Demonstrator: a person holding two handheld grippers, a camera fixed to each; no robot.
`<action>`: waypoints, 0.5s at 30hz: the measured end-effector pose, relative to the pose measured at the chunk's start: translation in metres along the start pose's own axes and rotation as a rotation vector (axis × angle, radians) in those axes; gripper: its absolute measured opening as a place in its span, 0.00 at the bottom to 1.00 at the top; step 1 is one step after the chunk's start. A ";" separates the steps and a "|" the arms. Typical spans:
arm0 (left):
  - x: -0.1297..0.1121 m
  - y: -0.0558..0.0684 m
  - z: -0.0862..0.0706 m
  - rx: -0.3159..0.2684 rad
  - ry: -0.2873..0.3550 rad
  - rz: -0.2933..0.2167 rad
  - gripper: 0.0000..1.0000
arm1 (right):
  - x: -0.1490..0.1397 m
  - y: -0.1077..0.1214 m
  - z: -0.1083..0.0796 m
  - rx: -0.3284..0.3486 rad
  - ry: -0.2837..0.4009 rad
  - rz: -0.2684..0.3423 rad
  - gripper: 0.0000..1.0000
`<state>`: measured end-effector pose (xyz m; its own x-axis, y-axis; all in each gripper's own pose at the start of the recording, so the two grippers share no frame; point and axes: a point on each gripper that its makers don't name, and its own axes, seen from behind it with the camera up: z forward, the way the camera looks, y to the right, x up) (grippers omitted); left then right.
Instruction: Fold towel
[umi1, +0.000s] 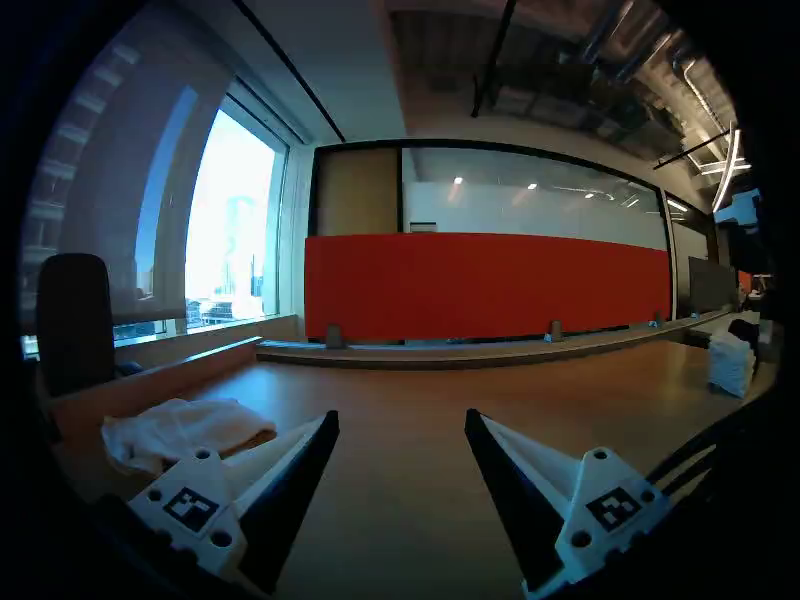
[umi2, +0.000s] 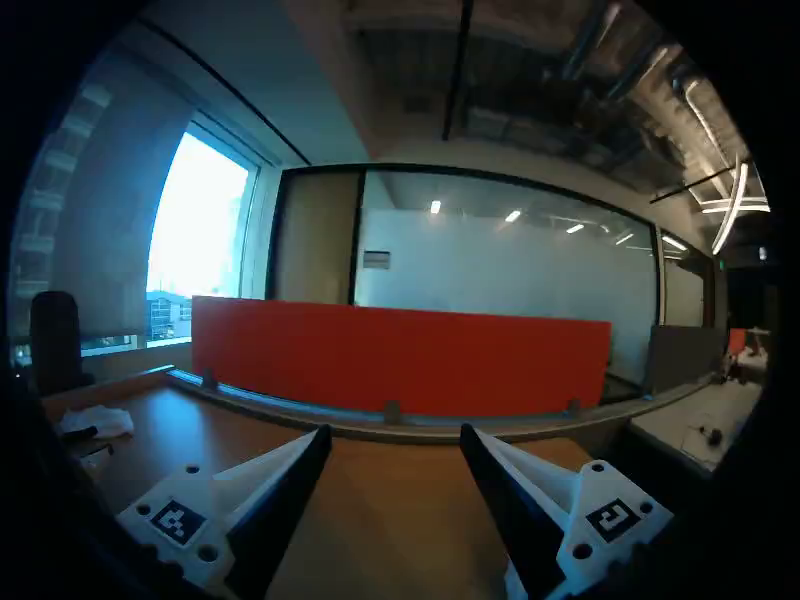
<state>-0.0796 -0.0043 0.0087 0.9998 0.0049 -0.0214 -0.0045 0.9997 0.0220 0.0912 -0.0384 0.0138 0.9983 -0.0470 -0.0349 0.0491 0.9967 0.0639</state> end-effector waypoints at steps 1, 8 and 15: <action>0.000 0.000 0.000 0.000 0.000 0.000 0.93 | -0.001 0.002 0.000 -0.003 0.003 -0.003 0.99; -0.002 0.000 0.001 0.000 0.001 0.000 0.93 | -0.017 0.015 0.002 -0.034 0.013 -0.010 1.00; -0.004 0.000 0.001 0.000 0.001 0.000 0.94 | -0.043 0.018 0.000 -0.025 0.024 0.014 0.99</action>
<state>-0.0831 -0.0039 0.0103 0.9997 0.0048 -0.0226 -0.0043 0.9997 0.0221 0.0496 -0.0188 0.0160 0.9978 -0.0317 -0.0579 0.0340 0.9986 0.0397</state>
